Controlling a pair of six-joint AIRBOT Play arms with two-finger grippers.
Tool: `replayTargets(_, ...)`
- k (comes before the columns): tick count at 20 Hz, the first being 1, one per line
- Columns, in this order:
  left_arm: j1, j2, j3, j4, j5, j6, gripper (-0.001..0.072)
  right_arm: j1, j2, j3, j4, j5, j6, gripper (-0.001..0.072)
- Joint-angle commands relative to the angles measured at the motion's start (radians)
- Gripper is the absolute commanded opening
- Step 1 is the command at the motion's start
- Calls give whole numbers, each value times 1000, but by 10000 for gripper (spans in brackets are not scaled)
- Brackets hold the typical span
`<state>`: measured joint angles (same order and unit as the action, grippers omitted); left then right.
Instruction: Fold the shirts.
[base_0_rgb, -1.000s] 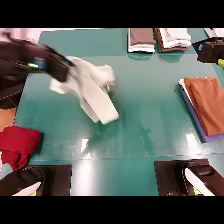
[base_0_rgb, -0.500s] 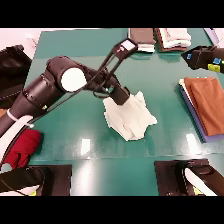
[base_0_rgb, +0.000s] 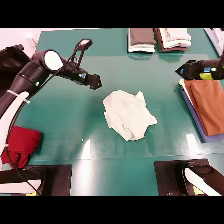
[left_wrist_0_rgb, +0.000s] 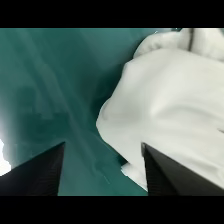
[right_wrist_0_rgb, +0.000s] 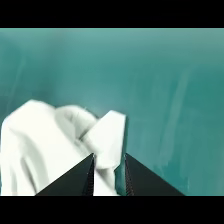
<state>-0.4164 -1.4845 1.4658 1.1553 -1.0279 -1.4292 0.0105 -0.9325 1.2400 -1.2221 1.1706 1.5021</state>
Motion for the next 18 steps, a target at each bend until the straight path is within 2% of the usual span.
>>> replayTargets(1, 21, -114, -28, -157, 12, 50, 565, 63, -52, 0, -2, 15, 0, 230)
replayTargets(3, 7, -187, -28, -220, 22, 79, 565, 96, -73, -2, -2, 17, 0, 229)
replayTargets(8, -19, -265, -28, -269, 24, 136, 564, 102, -74, -73, 1, 38, 1, 230)
replayTargets(9, -21, -267, -28, -271, 24, 149, 521, 92, -58, -120, 1, 35, 10, 229)
replayTargets(12, -21, -267, -27, -269, 37, 156, 139, 68, -3, -272, 2, 39, 42, 238)
replayTargets(13, -21, -267, -18, -265, 35, 156, 31, 66, 8, -322, 2, 53, 42, 275)
replayTargets(14, -21, -267, -3, -265, 24, 156, 32, 67, 12, -369, 13, 72, 42, 355)
replayTargets(16, -21, -265, 39, -264, -3, 157, 31, 67, -2, -458, 126, 89, 41, 454)
replayTargets(18, -21, -256, 73, -261, -19, 167, 32, 67, -43, -541, 272, 69, -9, 455)
